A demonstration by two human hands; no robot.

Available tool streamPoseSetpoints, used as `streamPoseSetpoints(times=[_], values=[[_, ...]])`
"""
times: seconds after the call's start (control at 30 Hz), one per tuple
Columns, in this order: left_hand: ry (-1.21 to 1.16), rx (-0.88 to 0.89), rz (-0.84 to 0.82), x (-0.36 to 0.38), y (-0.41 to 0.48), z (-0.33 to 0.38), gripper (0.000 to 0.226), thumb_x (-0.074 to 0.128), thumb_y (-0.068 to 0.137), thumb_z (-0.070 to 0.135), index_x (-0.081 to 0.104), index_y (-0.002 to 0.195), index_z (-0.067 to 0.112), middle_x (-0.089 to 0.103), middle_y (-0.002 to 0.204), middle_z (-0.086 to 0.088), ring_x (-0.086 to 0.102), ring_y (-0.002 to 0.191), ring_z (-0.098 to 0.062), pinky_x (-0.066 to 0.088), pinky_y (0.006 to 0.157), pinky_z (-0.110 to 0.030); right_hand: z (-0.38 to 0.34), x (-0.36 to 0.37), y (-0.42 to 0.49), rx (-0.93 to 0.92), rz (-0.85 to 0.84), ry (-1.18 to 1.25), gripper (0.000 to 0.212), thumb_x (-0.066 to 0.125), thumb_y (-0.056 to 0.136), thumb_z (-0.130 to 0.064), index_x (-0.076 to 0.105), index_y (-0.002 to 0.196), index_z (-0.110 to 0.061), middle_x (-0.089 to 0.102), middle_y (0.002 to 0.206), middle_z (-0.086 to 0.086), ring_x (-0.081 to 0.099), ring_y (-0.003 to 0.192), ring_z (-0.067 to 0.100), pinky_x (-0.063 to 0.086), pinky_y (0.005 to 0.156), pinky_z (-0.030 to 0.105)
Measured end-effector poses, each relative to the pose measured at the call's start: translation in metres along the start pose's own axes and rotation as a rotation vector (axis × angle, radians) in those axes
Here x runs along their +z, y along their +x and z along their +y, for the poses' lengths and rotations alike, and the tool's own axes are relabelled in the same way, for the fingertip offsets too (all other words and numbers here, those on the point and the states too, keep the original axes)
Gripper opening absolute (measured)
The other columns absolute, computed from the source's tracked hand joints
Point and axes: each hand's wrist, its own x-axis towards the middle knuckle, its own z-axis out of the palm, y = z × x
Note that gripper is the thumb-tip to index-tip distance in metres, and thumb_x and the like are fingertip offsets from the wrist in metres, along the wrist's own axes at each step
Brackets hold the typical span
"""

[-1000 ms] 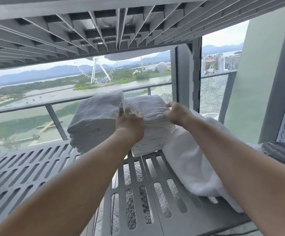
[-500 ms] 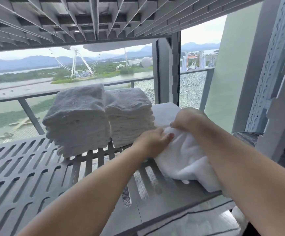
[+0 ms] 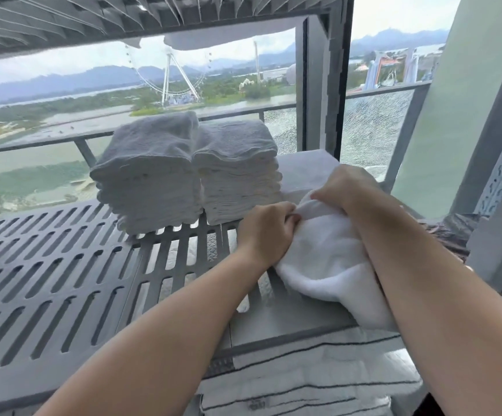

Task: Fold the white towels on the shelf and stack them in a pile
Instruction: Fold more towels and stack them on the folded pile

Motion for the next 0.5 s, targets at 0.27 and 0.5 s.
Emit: streamPoseSetpoints(times=[0.27,0.5], values=[[-0.425,-0.187,0.139,-0.051,-0.039,-0.024,0.019,0.055,0.101,0.033,0.072,0.099,0.026,0.073,0.086,0.010,0.065,0.083,-0.009,0.047,0.074,-0.031,-0.043,-0.009,-0.063,-0.149,0.170,0.381,0.025,0.070,0.079,-0.039,0.070,0.074,-0.015,0.062,0.073,0.000,0.056,0.077,0.023,0.037,0.063,0.023],[-0.846,-0.484,0.161,-0.133,-0.112,-0.082,0.049,0.063,0.093,0.052,0.063,0.126,0.016,0.071,0.119,-0.007,0.067,0.110,-0.026,0.052,0.099,-0.047,-0.139,-0.003,-0.135,-0.170,0.259,0.796,0.020,0.064,0.087,-0.038,0.071,0.091,-0.019,0.072,0.092,0.002,0.065,0.091,0.026,0.046,0.076,0.026]])
